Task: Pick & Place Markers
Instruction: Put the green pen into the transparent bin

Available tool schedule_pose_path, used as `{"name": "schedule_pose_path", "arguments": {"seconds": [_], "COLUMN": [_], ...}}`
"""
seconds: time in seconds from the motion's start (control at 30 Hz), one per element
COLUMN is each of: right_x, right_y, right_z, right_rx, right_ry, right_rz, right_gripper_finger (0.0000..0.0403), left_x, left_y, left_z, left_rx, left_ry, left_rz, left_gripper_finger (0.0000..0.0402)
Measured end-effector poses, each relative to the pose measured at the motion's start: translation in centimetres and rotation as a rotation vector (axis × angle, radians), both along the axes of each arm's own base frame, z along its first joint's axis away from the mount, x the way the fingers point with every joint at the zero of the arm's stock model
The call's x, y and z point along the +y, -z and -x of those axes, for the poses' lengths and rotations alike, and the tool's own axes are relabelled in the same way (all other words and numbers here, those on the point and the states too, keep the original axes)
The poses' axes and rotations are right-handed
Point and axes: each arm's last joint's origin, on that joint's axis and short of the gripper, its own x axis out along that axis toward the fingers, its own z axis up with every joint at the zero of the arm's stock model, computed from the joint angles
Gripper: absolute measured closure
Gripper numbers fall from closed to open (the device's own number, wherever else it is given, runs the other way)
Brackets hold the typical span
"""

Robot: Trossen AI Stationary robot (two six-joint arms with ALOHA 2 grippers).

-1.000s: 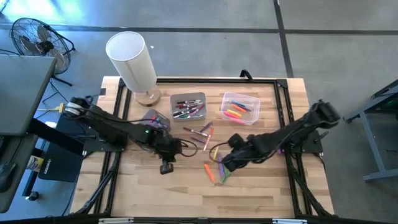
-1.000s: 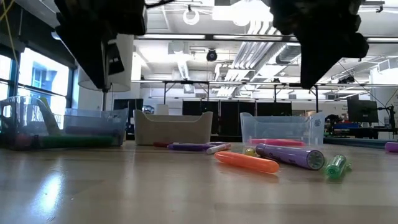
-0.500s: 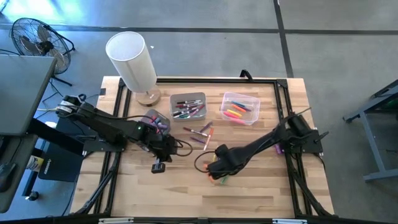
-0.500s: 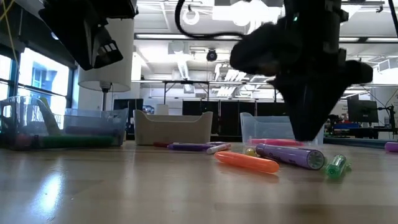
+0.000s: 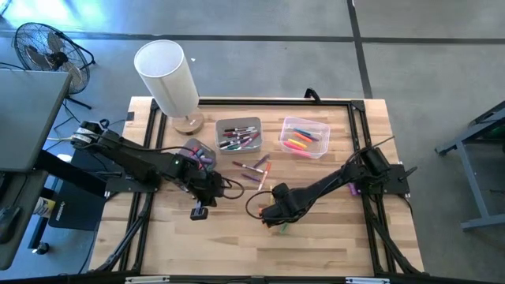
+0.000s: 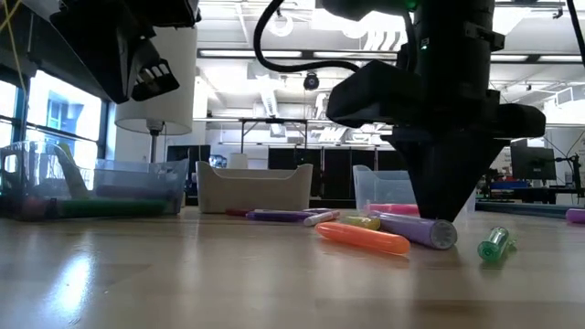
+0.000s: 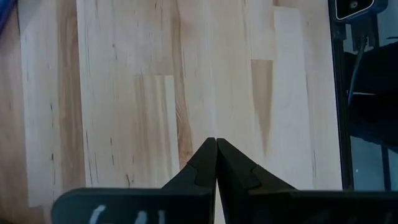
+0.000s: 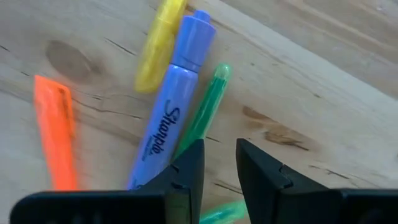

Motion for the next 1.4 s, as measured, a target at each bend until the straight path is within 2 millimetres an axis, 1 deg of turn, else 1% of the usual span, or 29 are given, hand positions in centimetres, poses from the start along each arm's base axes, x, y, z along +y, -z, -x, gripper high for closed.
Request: {"name": "schedule_pose_path", "arguments": {"seconds": [0.23, 0.43, 0.63, 0.93, 1.13, 1.33, 1.4], "right_x": [0.2, 0.2, 0.2, -0.6, -1.1, -1.3, -1.2], "right_y": [0.0, 0.0, 0.0, -0.1, -0.1, 0.0, 0.2], "right_z": [-0.5, -0.6, -1.0, -1.5, -2.2, -2.2, -2.2], "right_rx": [-0.056, -0.066, -0.121, -0.171, -0.186, -0.165, -0.145], "right_ry": [0.022, 0.032, 0.053, 0.099, 0.057, 0.048, 0.045], "right_rz": [-0.013, -0.017, 0.007, 0.054, -0.005, -0.032, -0.049], "right_gripper_finger": [0.032, 0.032, 0.032, 0.032, 0.032, 0.032, 0.032], "left_x": [0.0, -0.1, -0.1, -0.1, -0.1, -0.1, -0.1], "left_y": [0.0, 0.0, 0.0, 0.0, 0.0, 0.0, 0.0], "left_z": [0.0, 0.0, 0.0, 0.0, 0.0, 0.0, 0.0], "left_rx": [0.002, 0.005, 0.005, 0.005, 0.005, 0.005, 0.005], "left_ry": [0.005, 0.01, 0.011, 0.011, 0.011, 0.011, 0.011], "left_rz": [0.008, 0.017, 0.019, 0.018, 0.018, 0.018, 0.018], "left_gripper_finger": [0.0401, 0.0401, 0.0401, 0.0401, 0.0401, 0.0401, 0.0401]}}
